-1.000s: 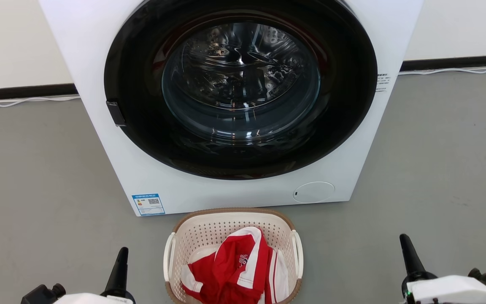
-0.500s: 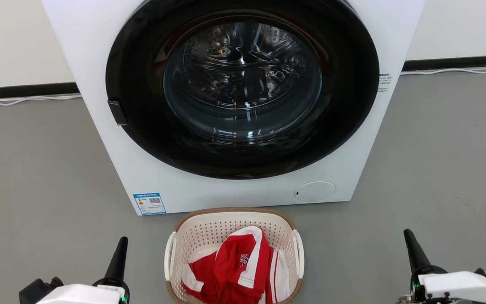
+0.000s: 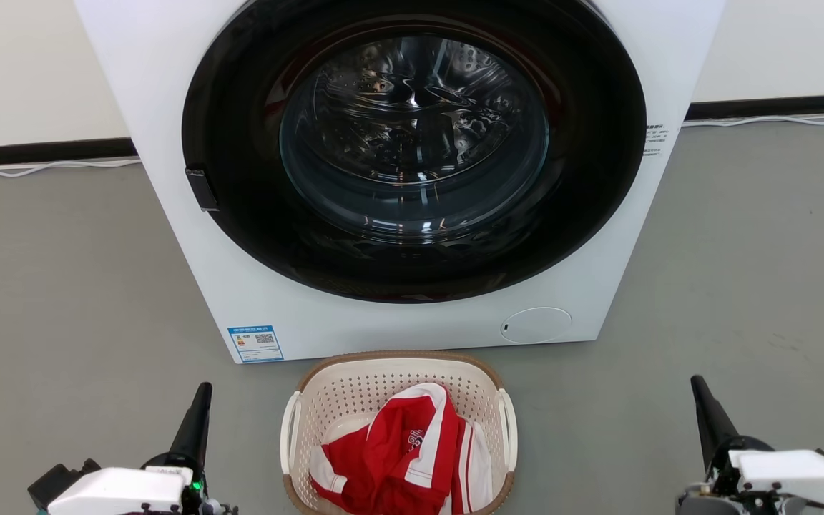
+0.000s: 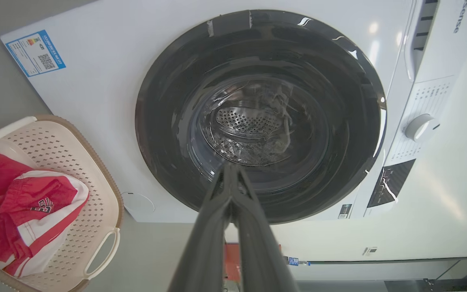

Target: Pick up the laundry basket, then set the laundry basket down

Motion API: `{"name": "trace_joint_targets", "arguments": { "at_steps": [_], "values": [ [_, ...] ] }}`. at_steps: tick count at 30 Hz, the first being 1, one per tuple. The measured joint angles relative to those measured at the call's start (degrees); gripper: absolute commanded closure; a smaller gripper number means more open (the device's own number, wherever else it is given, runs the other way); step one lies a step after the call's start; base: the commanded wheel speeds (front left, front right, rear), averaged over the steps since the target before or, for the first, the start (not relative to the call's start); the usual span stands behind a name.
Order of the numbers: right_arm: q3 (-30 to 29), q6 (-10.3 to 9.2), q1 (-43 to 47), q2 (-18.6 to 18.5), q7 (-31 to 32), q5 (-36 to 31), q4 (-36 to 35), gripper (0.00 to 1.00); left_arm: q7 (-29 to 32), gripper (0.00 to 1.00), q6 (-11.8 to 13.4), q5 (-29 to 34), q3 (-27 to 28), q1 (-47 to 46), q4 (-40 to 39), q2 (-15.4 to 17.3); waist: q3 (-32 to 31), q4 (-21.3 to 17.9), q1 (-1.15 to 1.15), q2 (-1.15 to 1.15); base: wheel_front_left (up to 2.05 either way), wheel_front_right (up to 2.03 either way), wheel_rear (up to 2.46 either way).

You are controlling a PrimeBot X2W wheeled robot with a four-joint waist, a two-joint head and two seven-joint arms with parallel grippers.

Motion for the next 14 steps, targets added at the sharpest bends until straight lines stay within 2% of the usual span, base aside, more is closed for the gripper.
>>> {"name": "trace_joint_targets", "arguments": {
  "at_steps": [10, 14],
  "values": [
    [-0.9, 0.0, -1.1, 0.0, 1.6, 6.6, -0.8, 1.0, 1.8, 1.0, -1.0, -7.0, 0.7, -1.7, 1.4, -0.1, 0.1, 0.2, 0.0, 0.0, 0.0, 0.0, 0.0],
    [-1.0, 0.0, -1.1, 0.0, 2.1, 7.5, -0.9, 1.0, 2.2, 1.0, -1.4, -8.0, 0.9, -2.3, 1.6, -0.2, 0.1, 0.2, 0.0, 0.0, 0.0, 0.0, 0.0]
  ]
}}
